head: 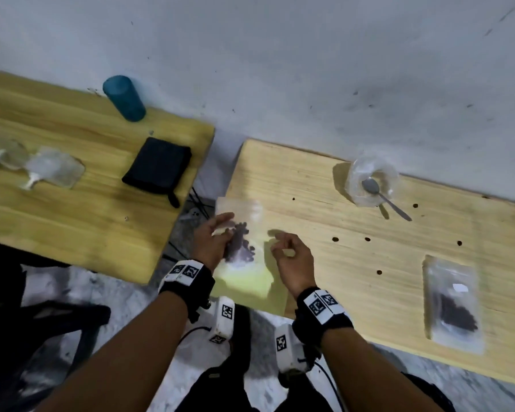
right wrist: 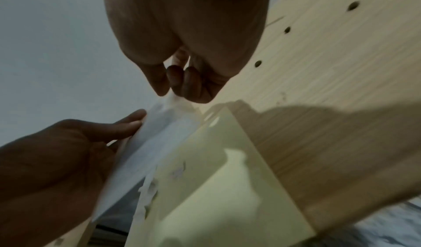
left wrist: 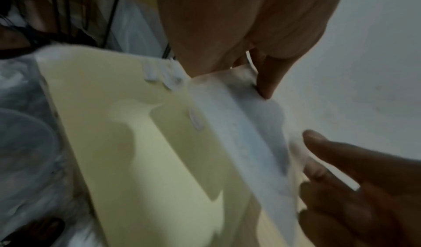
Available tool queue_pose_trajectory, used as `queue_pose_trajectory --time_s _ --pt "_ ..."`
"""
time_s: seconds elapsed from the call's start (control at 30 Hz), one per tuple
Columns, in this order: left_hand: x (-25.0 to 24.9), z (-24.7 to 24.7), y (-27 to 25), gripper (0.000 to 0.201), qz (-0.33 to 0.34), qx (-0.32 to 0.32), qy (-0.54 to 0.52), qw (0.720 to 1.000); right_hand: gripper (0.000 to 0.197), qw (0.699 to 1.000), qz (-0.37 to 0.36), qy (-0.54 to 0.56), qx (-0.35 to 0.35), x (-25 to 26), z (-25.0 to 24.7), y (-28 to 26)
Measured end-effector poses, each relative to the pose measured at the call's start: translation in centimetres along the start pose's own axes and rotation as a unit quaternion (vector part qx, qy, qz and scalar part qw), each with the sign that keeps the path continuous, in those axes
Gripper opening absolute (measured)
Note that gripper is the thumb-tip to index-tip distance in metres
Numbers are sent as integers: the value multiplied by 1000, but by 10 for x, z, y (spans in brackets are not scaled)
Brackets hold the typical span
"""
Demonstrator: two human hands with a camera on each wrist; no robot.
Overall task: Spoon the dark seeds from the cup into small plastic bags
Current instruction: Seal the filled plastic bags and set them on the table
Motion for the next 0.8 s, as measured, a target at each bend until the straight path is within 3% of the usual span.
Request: queue_pose_trajectory --time_s 0.07,0.17,0.27,0.57,0.73,0.8 --pt "-3 -26 14 36 6 -42 -8 999 28 995 15 -86 49 -8 16 2" --pt "-10 -49 25 35 11 -85 -35 996 41 960 21 -238 149 -16 35 3" --pt "-17 -58 28 35 19 -87 -50 995 45 933 -12 -315 175 -14 47 4" --pt "-12 -64 30 37 9 -70 -74 995 17 959 30 -257 115 -9 63 6" --pt "-7 -62 29 37 10 -67 -74 995 34 963 38 -247 102 -9 61 4" --pt "-6 -62 29 37 12 -66 -73 995 30 958 15 -266 107 -9 60 2"
Point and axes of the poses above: each hand's wrist, its own y-axis towards the middle knuckle, its own z-axis out of the palm, x = y × z, the point moved 3 cm from there along y, towards the middle knuckle, and after that the axes turned 13 degrees about -z, right-handed, at the moved point
